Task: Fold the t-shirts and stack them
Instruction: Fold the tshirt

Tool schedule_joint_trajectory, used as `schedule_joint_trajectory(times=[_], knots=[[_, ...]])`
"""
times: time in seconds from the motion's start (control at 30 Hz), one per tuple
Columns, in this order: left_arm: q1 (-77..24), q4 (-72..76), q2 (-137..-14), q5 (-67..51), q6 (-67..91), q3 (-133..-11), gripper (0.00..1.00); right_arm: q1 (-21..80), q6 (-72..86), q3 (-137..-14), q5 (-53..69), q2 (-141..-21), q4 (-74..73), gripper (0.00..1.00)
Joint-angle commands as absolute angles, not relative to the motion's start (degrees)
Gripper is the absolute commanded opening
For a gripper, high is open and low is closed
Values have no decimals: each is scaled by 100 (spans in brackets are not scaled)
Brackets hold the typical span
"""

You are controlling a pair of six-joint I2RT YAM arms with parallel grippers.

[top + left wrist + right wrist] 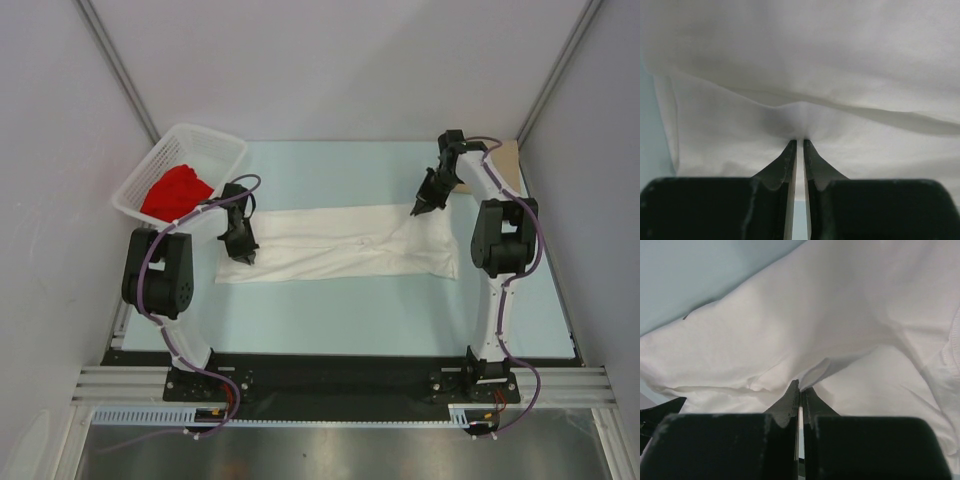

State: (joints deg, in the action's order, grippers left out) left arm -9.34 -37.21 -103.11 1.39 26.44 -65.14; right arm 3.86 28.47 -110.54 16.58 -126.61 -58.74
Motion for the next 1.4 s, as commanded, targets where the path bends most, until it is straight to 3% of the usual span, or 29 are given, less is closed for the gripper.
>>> schedule_joint_trajectory(times=[0.0, 1.37], knots=[[-905, -3595, -10046, 167, 2540, -6495, 14, 474, 2830, -11399, 1784, -12674, -5976, 0], [-888, -3621, -10081, 44, 2487, -6592, 14, 404, 3006, -12551, 2039, -13492, -6231, 0]])
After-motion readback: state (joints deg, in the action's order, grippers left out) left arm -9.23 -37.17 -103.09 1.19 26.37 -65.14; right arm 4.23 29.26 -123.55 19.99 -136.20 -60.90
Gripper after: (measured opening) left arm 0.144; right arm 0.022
